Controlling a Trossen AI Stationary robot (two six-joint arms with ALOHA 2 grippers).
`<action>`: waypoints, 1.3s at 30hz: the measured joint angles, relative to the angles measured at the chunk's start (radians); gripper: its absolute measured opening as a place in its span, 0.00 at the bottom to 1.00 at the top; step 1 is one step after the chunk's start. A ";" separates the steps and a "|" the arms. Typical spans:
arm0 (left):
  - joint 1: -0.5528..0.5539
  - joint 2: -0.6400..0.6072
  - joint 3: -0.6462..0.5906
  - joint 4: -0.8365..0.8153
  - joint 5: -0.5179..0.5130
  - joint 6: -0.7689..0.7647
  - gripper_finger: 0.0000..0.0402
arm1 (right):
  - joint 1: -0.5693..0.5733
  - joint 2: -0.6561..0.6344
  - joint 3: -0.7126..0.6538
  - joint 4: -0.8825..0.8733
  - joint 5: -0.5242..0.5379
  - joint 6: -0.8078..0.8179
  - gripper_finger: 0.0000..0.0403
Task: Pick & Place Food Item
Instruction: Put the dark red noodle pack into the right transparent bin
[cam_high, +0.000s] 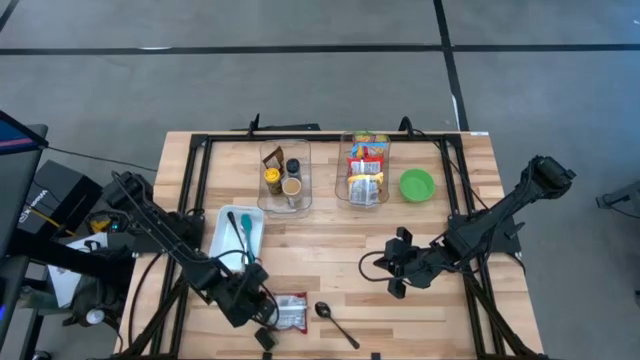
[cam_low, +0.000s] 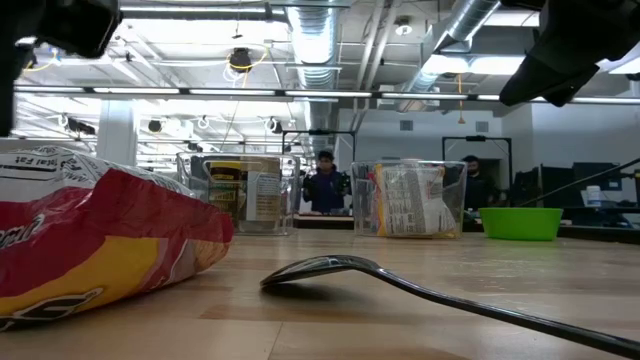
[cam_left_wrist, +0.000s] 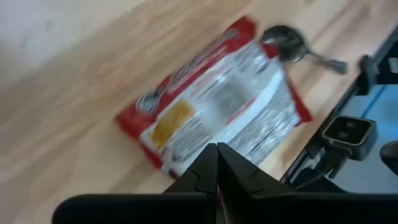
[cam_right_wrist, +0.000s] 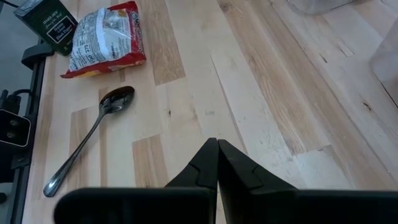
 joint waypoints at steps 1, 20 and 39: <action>0.000 0.000 0.000 -0.011 0.024 -0.025 0.00 | 0.000 0.000 0.000 -0.001 0.000 0.000 0.00; 0.012 0.000 0.031 0.043 0.101 -0.162 0.00 | 0.000 0.000 0.000 -0.005 0.000 0.001 0.00; 0.012 0.046 0.262 -0.350 -0.049 -0.146 0.00 | 0.000 0.000 0.000 -0.010 0.000 0.001 0.00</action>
